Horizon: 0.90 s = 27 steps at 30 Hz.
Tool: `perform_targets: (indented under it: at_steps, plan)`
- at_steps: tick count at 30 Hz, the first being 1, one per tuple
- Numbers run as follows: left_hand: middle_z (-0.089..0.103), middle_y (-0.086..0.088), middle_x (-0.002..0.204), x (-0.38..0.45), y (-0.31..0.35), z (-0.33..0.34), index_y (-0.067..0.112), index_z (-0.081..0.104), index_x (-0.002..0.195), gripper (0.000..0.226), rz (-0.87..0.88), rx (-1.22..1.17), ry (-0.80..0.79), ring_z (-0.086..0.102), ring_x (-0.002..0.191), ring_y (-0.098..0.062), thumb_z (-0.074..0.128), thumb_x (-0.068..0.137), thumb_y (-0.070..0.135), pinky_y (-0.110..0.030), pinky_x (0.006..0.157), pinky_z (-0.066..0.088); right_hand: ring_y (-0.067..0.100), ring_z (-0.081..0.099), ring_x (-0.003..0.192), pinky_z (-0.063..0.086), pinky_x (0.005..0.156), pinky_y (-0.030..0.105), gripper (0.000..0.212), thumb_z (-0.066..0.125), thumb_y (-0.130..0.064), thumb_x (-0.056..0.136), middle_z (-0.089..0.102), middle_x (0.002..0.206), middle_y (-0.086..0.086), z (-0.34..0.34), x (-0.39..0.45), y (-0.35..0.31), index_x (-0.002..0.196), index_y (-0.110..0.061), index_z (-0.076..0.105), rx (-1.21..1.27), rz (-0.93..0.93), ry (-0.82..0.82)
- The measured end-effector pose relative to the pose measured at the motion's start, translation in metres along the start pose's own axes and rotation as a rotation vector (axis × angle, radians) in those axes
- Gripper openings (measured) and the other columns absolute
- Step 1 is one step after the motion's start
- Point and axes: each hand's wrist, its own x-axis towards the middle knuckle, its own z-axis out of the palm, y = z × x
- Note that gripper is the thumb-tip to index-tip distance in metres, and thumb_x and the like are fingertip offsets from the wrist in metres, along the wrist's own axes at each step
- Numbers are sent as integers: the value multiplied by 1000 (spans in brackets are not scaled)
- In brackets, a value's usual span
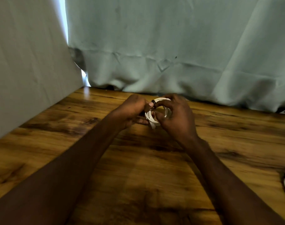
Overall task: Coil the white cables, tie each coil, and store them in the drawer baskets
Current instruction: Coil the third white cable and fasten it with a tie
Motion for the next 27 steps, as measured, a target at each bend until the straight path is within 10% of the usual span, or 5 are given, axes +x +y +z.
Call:
perform_targets:
  at_steps: [10, 17, 27]
  plan:
    - [74, -8, 93, 6, -6, -1, 9, 71, 107, 15, -160, -121, -93, 70, 82, -20, 59, 101, 17, -36, 77, 61, 18, 65, 101, 54, 83, 35, 17, 75, -36, 74, 67, 107, -8, 15, -1, 0, 87, -27, 82, 274, 210, 248]
    - [76, -17, 99, 1, -11, 14, 13, 71, 115, 23, 61, -114, -22, 72, 80, -23, 63, 97, 4, -38, 66, 61, 7, 63, 89, 38, 69, 1, 7, 81, -10, 82, 67, 98, -4, 16, 2, 1, 88, -13, 82, 357, 338, 272]
    - [75, -22, 90, 0, -11, 5, -1, 72, 108, 22, 211, -28, -10, 66, 72, -28, 77, 89, 8, -32, 52, 60, 21, 62, 110, 47, 81, 28, 16, 72, -25, 84, 65, 117, -1, 6, -2, -6, 97, -17, 79, -4, 311, 237]
